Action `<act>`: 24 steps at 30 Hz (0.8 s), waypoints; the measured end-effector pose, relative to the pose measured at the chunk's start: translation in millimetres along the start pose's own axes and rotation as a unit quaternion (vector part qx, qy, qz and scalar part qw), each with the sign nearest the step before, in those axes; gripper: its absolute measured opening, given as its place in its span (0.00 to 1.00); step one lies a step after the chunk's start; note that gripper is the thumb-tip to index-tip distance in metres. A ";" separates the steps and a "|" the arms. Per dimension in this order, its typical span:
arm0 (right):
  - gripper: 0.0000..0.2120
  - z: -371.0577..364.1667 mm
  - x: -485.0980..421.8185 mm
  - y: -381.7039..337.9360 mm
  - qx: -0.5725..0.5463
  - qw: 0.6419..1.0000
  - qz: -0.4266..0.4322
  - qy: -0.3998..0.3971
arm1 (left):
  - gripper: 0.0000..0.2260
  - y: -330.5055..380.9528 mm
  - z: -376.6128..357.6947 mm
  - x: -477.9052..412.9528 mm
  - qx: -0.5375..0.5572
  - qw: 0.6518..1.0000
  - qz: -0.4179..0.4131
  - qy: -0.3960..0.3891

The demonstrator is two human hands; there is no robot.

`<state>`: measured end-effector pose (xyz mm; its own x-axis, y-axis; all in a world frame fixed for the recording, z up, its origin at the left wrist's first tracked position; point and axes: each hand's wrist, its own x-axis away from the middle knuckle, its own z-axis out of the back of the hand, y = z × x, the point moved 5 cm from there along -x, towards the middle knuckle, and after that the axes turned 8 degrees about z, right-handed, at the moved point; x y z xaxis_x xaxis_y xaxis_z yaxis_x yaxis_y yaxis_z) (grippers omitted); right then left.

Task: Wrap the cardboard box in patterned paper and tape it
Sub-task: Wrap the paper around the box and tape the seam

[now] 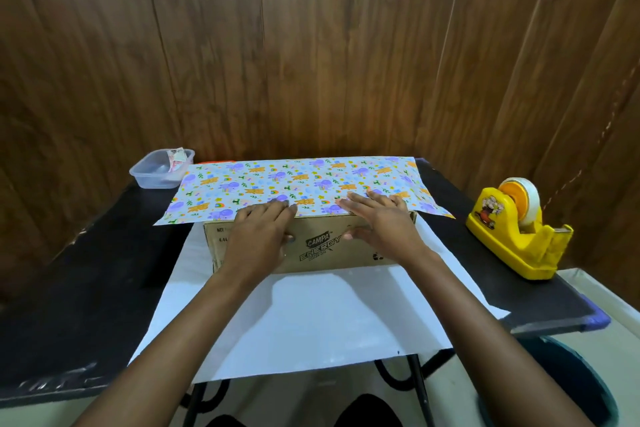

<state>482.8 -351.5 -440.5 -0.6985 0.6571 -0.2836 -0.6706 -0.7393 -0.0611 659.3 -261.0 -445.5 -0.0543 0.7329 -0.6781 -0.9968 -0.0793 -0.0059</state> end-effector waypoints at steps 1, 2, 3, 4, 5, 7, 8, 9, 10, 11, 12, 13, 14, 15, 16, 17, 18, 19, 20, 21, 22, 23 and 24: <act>0.23 5.3 -3.2 1.3 -0.018 1.000 -0.010 -0.004 | 0.28 0.6 -0.3 -3.9 -0.016 1.000 -0.009 -0.012; 0.20 10.7 -9.1 3.1 -0.044 0.999 -0.022 -0.009 | 0.29 2.6 1.1 -8.7 -0.037 0.999 -0.017 -0.027; 0.20 16.6 -18.3 3.6 -0.067 0.997 -0.030 -0.013 | 0.30 4.5 2.4 -14.6 -0.058 0.997 -0.026 -0.045; 0.21 20.0 -29.0 2.4 -0.089 0.995 -0.036 -0.021 | 0.31 6.0 4.5 -20.8 -0.073 0.994 -0.032 -0.078; 0.20 19.3 -42.5 0.7 -0.111 0.992 -0.039 -0.034 | 0.29 4.4 4.5 -27.8 -0.072 0.989 -0.034 -0.124; 0.18 7.1 -70.3 -5.7 -0.138 0.985 -0.034 -0.092 | 0.22 -3.3 4.6 -42.2 0.005 0.974 0.000 -0.226; 0.19 -1.3 -82.9 -9.6 -0.127 0.983 -0.028 -0.129 | 0.18 -6.4 5.5 -49.2 0.068 0.962 0.025 -0.262; 0.20 -9.8 -97.1 -13.4 -0.107 0.981 -0.017 -0.161 | 0.16 -11.8 3.9 -56.8 0.141 0.946 0.057 -0.288; 0.21 -15.9 -109.1 -16.6 -0.087 0.980 -0.011 -0.179 | 0.15 -16.3 -1.2 -61.3 0.202 0.925 0.086 -0.312; 0.22 -19.9 -119.9 -19.7 -0.070 0.980 -0.006 -0.187 | 0.11 -18.4 -5.8 -64.2 0.247 0.904 0.107 -0.332; 0.22 -24.0 -131.8 -23.1 -0.060 0.980 -0.001 -0.189 | 0.08 -21.7 -12.2 -66.9 0.265 0.891 0.117 -0.349; 0.22 -26.8 -138.9 -26.1 -0.055 0.981 0.004 -0.187 | 0.08 -23.0 -17.9 -67.7 0.265 0.888 0.112 -0.358; 0.22 -29.4 -146.0 -28.9 -0.057 0.981 0.009 -0.186 | 0.10 -25.5 -23.2 -68.7 0.256 0.887 0.111 -0.368; 0.23 -32.5 -153.2 -30.2 -0.061 0.981 0.011 -0.183 | 0.12 -27.8 -26.8 -68.9 0.254 0.885 0.113 -0.375; 0.23 -34.8 -160.8 -28.1 -0.062 0.982 0.007 -0.180 | 0.13 -30.4 -29.7 -70.6 0.264 0.879 0.120 -0.379; 0.23 -36.1 -165.3 -23.2 -0.060 0.982 -0.004 -0.178 | 0.16 -32.8 -30.6 -71.9 0.279 0.870 0.133 -0.383; 0.24 -36.3 -168.4 -14.5 -0.060 0.982 -0.028 -0.175 | 0.20 -35.9 -33.5 -74.1 0.286 0.861 0.149 -0.392; 0.25 -35.9 -169.7 -3.0 -0.060 0.982 -0.058 -0.171 | 0.24 -37.4 -33.6 -76.6 0.276 0.859 0.158 -0.402; 0.26 -35.5 -169.1 9.7 -0.059 0.980 -0.094 -0.167 | 0.27 -37.7 -35.4 -78.4 0.250 0.859 0.153 -0.419; 0.27 -35.1 -167.9 21.4 -0.055 0.977 -0.127 -0.161 | 0.25 -36.6 -34.2 -81.8 0.214 0.866 0.138 -0.430; 0.28 -35.0 -165.4 30.5 -0.049 0.974 -0.153 -0.159 | 0.17 -36.1 -36.0 -86.2 0.183 0.873 0.125 -0.435; 0.29 -35.1 -163.2 35.3 -0.044 0.972 -0.165 -0.161 | 0.10 -32.8 -32.8 -90.3 0.157 0.880 0.115 -0.433; 0.29 -35.6 -162.3 37.9 -0.043 0.971 -0.170 -0.162 | 0.13 -30.7 -36.2 -96.5 0.136 0.887 0.107 -0.428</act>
<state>579.7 -491.4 -430.9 -0.4919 0.8667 0.0828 -0.8626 -0.4722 -0.1817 697.3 -353.8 -406.5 -0.1520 0.9746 0.1644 -0.9291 -0.1977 0.3127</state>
